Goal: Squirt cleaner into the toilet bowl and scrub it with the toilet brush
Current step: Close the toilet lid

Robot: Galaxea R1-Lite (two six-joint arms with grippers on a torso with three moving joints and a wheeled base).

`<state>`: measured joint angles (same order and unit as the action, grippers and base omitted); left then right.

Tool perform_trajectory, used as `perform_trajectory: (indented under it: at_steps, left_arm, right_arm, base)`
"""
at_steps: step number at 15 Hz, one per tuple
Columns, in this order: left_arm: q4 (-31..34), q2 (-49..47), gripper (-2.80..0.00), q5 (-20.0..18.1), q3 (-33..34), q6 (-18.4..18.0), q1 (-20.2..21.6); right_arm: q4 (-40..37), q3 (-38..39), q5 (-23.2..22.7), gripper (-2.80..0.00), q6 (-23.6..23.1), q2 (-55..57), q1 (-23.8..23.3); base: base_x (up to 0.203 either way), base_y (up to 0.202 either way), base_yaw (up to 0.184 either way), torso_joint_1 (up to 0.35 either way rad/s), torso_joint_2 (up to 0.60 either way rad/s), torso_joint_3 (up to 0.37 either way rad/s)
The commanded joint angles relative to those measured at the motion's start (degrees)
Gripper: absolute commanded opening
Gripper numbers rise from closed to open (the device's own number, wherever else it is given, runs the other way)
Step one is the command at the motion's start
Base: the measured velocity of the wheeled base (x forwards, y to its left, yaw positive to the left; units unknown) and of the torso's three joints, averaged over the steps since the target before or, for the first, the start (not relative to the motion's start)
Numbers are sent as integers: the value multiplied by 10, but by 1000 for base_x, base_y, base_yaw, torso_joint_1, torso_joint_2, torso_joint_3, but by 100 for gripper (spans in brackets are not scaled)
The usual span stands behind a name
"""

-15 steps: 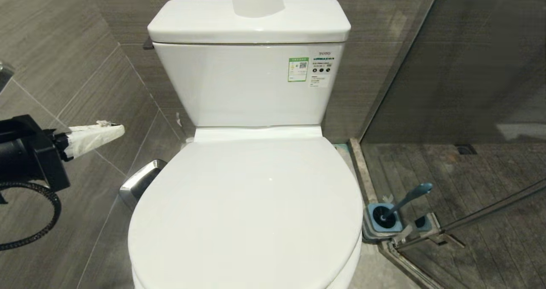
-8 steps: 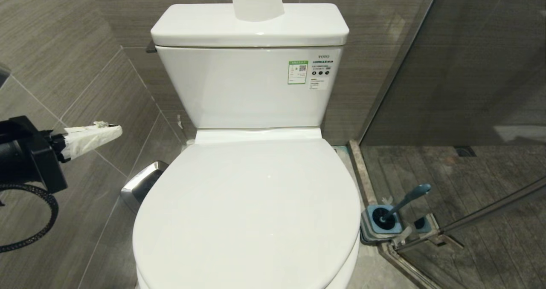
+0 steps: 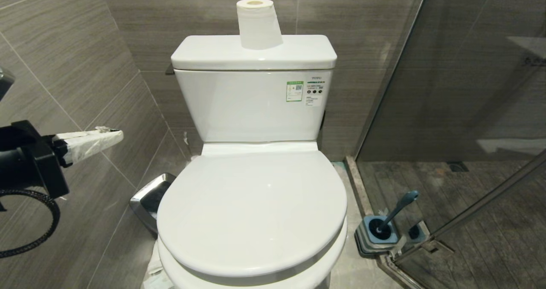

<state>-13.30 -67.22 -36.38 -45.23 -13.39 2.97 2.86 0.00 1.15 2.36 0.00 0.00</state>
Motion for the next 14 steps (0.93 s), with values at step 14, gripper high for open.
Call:
perform_trajectory:
  at_steps: [14]
  left_arm:
    - [271,-35,-280,16,-153,5,-3]
  right_arm:
    - [0,12,0,-280,0,0,0]
  base:
    - [0,0,0,1,1,143]
